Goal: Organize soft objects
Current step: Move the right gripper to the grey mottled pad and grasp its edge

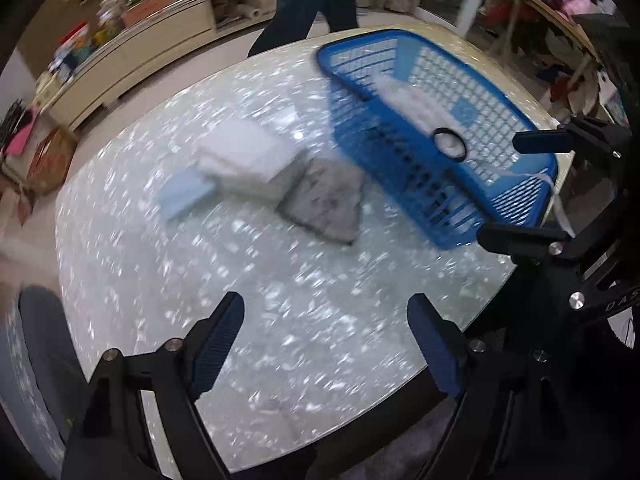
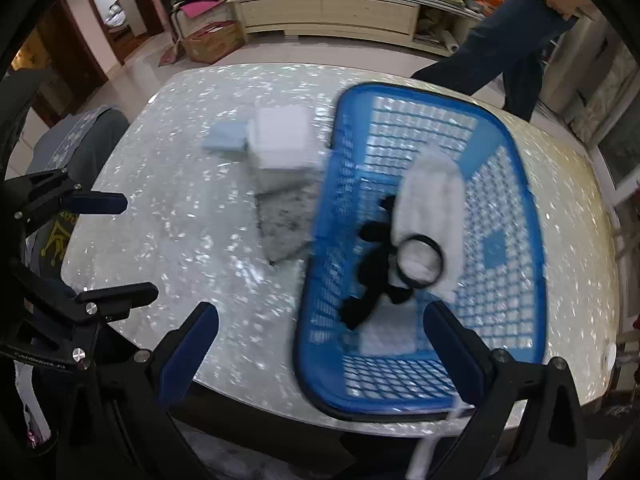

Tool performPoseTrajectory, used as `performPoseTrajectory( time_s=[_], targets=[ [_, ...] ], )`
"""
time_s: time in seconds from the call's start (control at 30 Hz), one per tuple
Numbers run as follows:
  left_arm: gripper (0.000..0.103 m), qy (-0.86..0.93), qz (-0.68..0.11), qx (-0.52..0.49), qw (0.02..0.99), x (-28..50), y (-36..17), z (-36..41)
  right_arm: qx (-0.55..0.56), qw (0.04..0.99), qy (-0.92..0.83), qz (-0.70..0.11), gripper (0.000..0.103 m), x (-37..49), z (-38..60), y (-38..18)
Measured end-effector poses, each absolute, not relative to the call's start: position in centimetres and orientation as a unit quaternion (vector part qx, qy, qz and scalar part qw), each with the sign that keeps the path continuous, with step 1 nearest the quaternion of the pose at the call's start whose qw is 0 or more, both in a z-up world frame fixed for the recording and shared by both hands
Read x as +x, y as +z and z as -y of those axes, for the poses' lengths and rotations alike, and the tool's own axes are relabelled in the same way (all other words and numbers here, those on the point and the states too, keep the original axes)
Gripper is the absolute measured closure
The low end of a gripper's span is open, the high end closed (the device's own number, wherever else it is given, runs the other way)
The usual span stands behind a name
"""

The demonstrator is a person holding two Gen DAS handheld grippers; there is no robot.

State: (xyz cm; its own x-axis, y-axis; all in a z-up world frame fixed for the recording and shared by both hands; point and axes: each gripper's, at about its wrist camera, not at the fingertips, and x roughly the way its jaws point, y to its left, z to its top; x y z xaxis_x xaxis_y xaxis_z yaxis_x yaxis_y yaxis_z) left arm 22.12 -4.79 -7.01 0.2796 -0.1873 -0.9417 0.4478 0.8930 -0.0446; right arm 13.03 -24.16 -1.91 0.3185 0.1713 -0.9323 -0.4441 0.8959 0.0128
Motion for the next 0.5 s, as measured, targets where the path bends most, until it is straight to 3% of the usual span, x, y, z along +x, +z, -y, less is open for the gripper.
performPoseTrajectory(
  time_s=[0.5],
  targets=[
    [0.021, -0.143, -0.578, 0.041, 0.802, 21.1, -9.1, -5.6, -0.174, 0.759, 0.253, -0.574, 0.001, 14.1, 14.1, -6.4]
  ],
)
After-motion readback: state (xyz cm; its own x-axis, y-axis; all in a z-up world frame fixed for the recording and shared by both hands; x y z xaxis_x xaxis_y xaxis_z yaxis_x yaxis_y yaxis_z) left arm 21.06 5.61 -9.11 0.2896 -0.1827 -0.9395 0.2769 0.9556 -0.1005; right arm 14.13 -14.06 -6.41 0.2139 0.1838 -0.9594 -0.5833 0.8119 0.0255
